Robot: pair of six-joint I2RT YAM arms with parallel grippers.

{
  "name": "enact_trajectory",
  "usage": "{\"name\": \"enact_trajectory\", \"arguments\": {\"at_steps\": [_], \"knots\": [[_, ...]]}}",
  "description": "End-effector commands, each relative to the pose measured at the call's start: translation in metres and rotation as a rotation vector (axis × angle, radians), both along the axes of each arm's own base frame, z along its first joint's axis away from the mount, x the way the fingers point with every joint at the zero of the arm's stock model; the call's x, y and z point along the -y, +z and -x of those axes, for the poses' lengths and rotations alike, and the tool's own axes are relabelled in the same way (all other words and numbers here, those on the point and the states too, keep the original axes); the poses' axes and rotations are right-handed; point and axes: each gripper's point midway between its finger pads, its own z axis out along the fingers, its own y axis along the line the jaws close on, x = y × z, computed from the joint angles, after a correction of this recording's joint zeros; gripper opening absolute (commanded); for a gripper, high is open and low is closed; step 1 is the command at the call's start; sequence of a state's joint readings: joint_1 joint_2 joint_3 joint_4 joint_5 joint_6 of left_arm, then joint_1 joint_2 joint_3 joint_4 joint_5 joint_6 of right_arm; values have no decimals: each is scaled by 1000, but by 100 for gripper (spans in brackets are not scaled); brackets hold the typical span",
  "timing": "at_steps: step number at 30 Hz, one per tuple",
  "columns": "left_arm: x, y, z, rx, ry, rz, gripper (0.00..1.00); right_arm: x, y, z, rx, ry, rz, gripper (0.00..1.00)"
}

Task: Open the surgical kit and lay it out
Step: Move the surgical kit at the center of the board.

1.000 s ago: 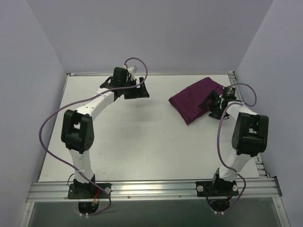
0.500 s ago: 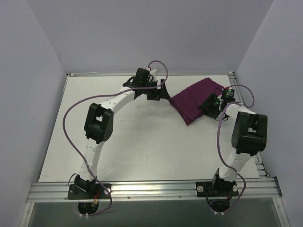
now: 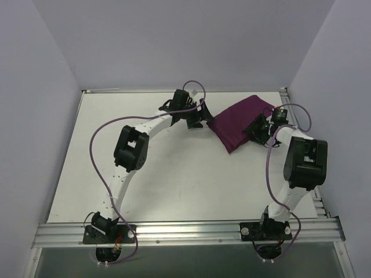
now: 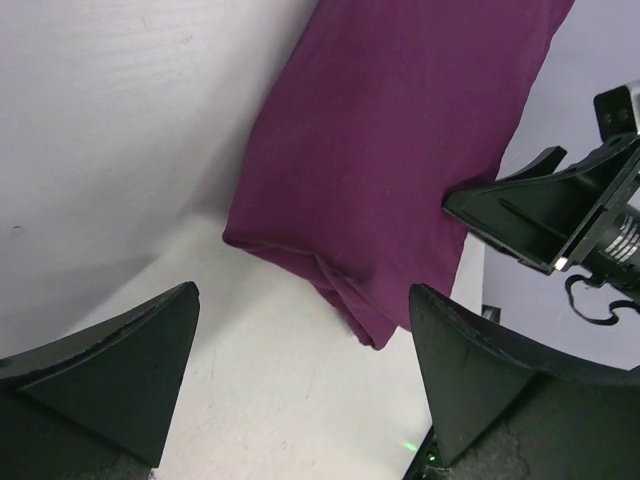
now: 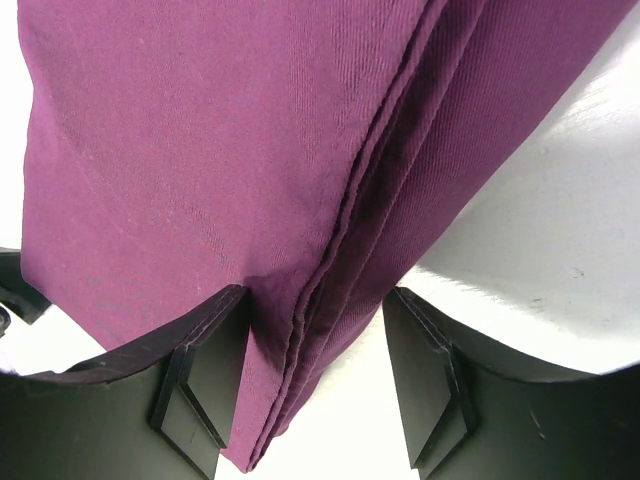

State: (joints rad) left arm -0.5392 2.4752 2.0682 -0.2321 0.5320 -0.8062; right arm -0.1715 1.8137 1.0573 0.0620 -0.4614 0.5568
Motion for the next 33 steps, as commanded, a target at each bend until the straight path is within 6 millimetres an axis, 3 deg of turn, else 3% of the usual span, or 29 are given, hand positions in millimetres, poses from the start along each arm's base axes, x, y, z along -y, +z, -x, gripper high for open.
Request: {"name": "enact_trajectory", "arguments": {"at_steps": [1, 5, 8, 15, 19, 20, 21, 23, 33], "knots": [[24, 35, -12, 51, 27, 96, 95, 0, 2, 9, -21, 10, -4, 55], [27, 34, -13, 34, 49, 100, 100, 1, 1, 8, -25, 12, 1, 55], [28, 33, -16, 24, 64, 106, 86, 0, 0, 8, -27, 17, 2, 55], [37, 17, -16, -29, 66, 90, 75, 2, -1, 7, -31, 17, 14, 54], [33, 10, -22, -34, 88, 51, 70, 3, 0, 5, -27, 16, 15, 54], [36, 17, -25, -21, 85, 55, 69, 3, 0, 4, -26, 17, 14, 54], [33, 6, -22, -49, 88, 26, 66, 3, 0, 4, -26, 17, 14, 53], [32, 5, -23, -48, 91, 12, 63, 2, 1, 4, -25, 20, 12, 52], [17, 5, -12, -77, 88, -7, 24, -4, 1, 14, -50, 39, 14, 42]]}}
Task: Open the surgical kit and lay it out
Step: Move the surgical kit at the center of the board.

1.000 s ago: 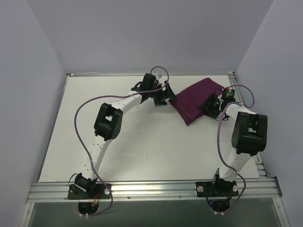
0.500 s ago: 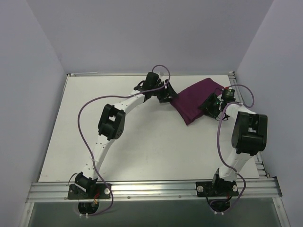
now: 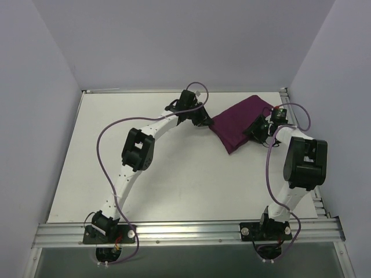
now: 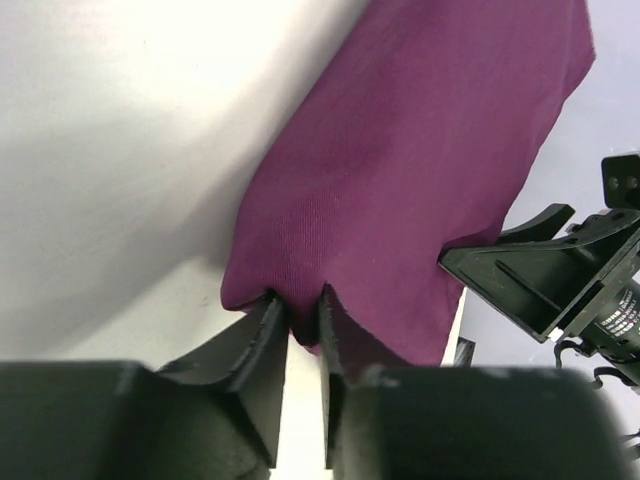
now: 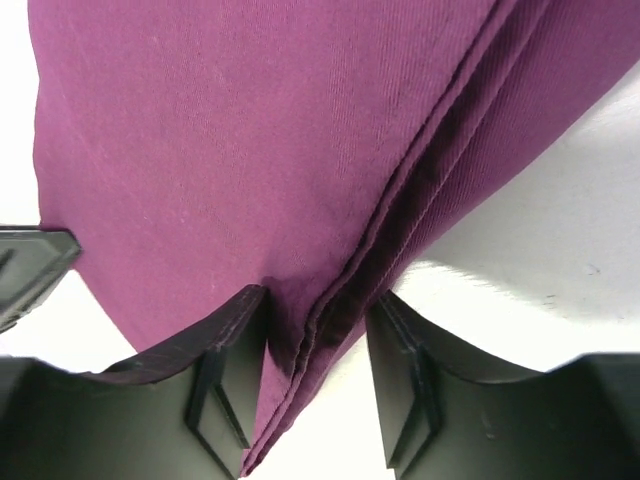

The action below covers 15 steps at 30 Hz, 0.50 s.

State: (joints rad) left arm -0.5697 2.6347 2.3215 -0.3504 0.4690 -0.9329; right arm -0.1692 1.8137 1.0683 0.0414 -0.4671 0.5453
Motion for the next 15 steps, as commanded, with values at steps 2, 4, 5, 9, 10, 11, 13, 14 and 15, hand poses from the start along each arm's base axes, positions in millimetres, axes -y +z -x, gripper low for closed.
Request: {"name": "enact_trajectory", "arguments": {"at_steps": [2, 4, 5, 9, 10, 11, 13, 14, 15], "knots": [[-14, 12, 8, -11, -1, -12, 9, -7, -1, 17, -47, 38, 12, 35], [-22, 12, 11, -21, 0, -19, 2, -12, -2, 20, -49, 48, 8, 31], [-26, 10, 13, -24, -1, -29, 2, -15, -4, 24, -57, 53, 4, 29], [-44, 13, 19, -33, 11, -45, 2, -30, -2, 34, -54, 76, -11, 26], [-49, 13, 18, -36, 15, -44, 2, -35, 3, 36, -41, 85, -10, 26], [-55, 6, 22, -48, 14, -59, 2, -39, 0, 44, -57, 81, -22, 26], [-66, 12, 23, -38, 22, -68, 2, -50, 5, 51, -50, 99, -34, 25], [-72, 11, 25, -39, 21, -78, 2, -54, 6, 54, -53, 95, -42, 25], [-78, 8, 32, -56, 19, -89, 2, -59, 4, 61, -63, 100, -46, 25]]}}
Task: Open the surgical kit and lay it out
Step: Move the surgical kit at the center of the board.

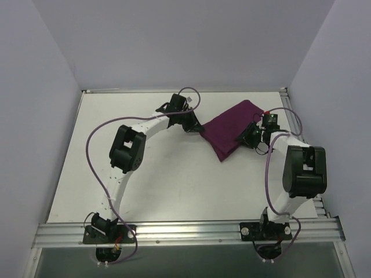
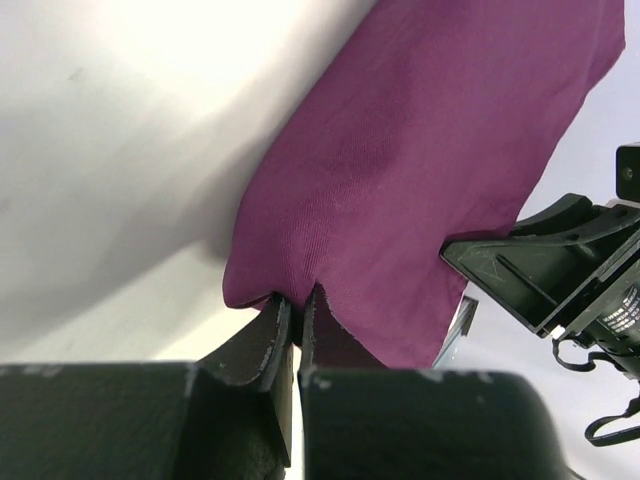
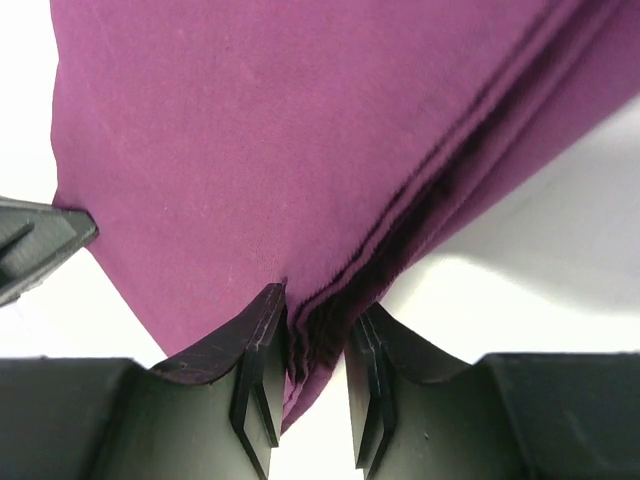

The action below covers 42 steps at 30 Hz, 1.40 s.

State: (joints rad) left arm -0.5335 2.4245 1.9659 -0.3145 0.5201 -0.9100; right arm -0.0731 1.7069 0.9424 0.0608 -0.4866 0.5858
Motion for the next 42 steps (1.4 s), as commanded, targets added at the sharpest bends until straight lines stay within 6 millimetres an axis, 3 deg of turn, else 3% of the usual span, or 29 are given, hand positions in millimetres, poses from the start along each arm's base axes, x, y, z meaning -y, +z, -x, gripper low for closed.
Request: {"name": "enact_trajectory", "arguments": {"at_steps": [1, 5, 6, 7, 12, 18, 21, 22, 27, 28, 31, 32, 42], "knots": [[-40, 10, -4, 33, 32, -59, 2, -21, 8, 31, -37, 39, -9, 25], [-59, 0, 8, 25, 17, -88, 2, -37, 14, 44, -13, 42, -27, 25], [-62, 6, 11, 34, 14, -89, 2, -39, 14, 47, -13, 32, -37, 25], [-67, -2, 20, 11, 15, -103, 2, -41, 13, 53, -15, 35, -42, 25], [-76, -2, 39, 9, 1, -113, 2, -43, 11, 67, -28, 48, -27, 27], [-81, -5, 60, -20, 1, -101, 2, -39, 16, 73, -27, 62, 6, 33], [-84, -8, 69, -28, 1, -100, 2, -38, 22, 74, -21, 68, 13, 43], [-86, -9, 70, -31, 2, -104, 7, -38, 25, 73, -14, 70, 15, 50], [-87, 3, 67, 18, -11, -98, 29, -34, 33, 71, 1, 79, 41, 56], [-88, 6, 67, 35, -11, -102, 44, -35, 35, 69, 3, 83, 43, 57], [-97, 23, 66, 106, 1, -133, 73, -36, 37, 65, 6, 93, 33, 57], [-100, 26, 67, 133, -12, -148, 92, -36, 38, 64, 8, 93, 31, 57], [-142, 76, 75, 360, 47, -295, 94, -35, 32, 52, 3, 97, 27, 52]]}}
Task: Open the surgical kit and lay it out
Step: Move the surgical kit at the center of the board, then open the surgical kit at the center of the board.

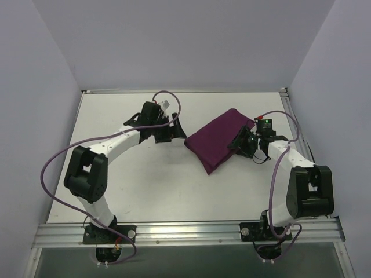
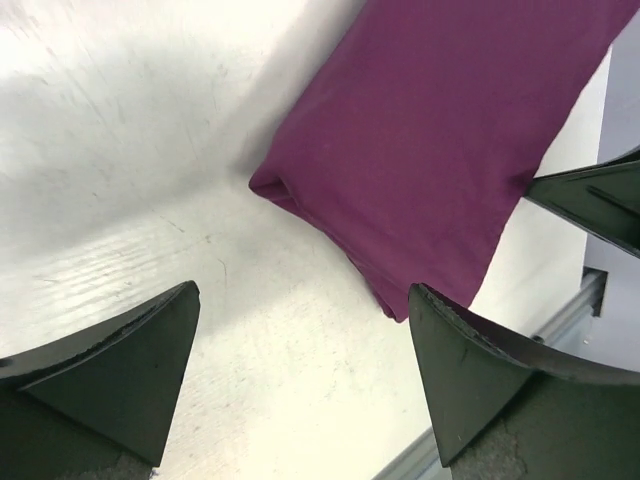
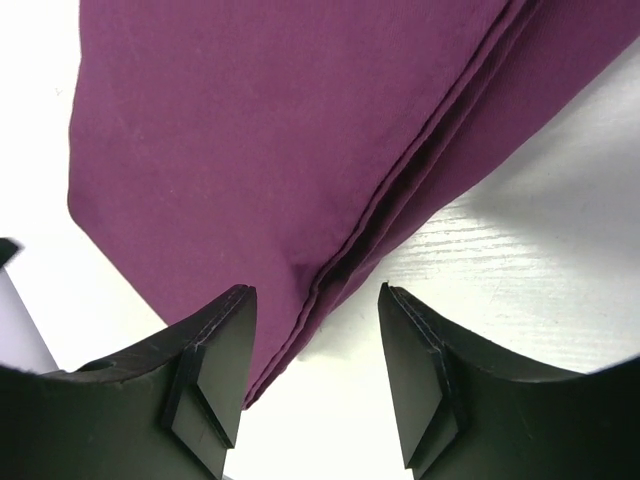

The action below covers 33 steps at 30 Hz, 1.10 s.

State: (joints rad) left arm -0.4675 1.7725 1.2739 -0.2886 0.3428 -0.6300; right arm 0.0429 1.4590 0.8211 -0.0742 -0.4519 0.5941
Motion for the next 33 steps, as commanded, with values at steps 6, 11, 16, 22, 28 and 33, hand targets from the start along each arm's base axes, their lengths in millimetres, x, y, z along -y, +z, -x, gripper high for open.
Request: {"name": "enact_trajectory", "arguments": {"at_steps": [6, 11, 16, 22, 28, 33], "knots": [[-42, 42, -5, 149, 16, -219, 94, 2, 5, -18, 18, 16, -8, 50], [-62, 91, 0, 340, 72, -214, 94, 1, 3, -22, 12, 26, -12, 44], [-82, 95, -4, 302, 85, -321, 94, -1, 6, -22, 15, 24, -24, 31], [-98, 101, -6, 319, 119, -327, 94, -2, 18, -19, 32, 23, -24, 10], [-112, 99, -8, 248, 115, -102, 94, -7, 31, -22, 46, 37, -29, 0], [-138, 117, -9, 321, 180, -162, 98, -15, 46, -35, 72, 45, -47, 0]]}}
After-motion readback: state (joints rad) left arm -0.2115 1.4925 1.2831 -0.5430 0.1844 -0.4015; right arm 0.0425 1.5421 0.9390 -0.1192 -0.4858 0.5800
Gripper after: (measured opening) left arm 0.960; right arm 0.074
